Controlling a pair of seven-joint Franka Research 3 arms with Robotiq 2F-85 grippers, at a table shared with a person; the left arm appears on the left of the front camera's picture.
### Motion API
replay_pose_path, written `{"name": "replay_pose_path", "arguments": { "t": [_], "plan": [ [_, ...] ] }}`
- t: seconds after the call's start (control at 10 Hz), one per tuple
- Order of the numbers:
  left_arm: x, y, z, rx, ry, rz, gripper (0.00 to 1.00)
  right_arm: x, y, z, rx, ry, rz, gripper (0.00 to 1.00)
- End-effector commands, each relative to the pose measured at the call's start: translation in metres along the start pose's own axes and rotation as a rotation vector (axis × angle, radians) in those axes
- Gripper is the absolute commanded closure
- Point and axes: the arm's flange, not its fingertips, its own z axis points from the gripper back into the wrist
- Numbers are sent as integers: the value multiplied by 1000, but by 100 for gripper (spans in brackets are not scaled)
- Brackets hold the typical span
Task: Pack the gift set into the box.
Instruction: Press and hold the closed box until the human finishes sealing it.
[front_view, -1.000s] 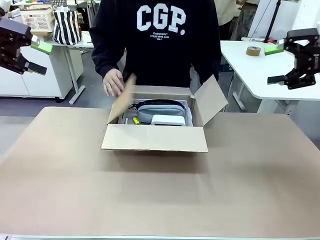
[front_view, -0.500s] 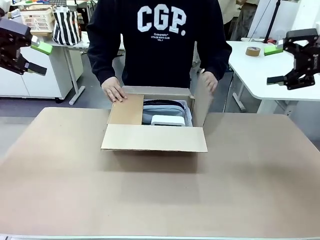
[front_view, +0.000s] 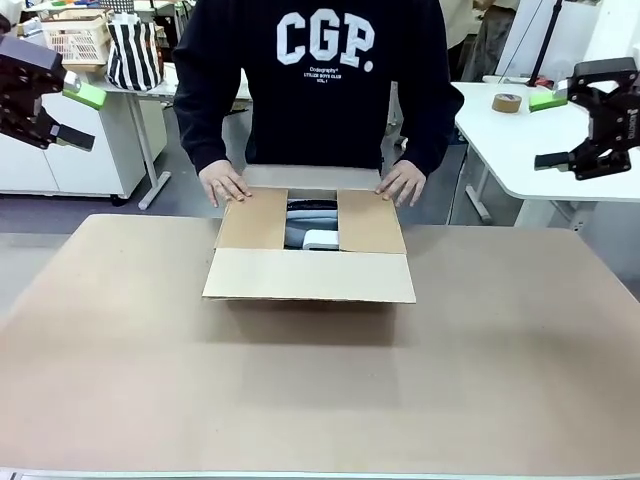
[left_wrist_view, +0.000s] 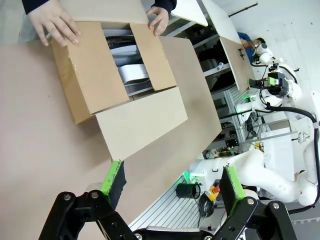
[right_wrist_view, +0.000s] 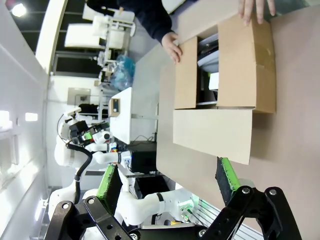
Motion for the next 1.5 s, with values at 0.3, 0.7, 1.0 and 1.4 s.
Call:
{"name": "replay_pose_path", "arguments": {
  "t": [0.3, 0.7, 1.0, 1.4],
  "plan": [
    [0, -1, 0, -16, -12, 8, 0, 2, 0, 0, 1, 3, 13, 0],
    [0, -1, 0, -16, -12, 8, 0, 2, 0, 0, 1, 3, 13, 0],
    [0, -1, 0, -16, -12, 8, 0, 2, 0, 0, 1, 3, 13, 0],
    [0, -1, 0, -16, -12, 8, 0, 2, 0, 0, 1, 3, 13, 0]
  ]
}}
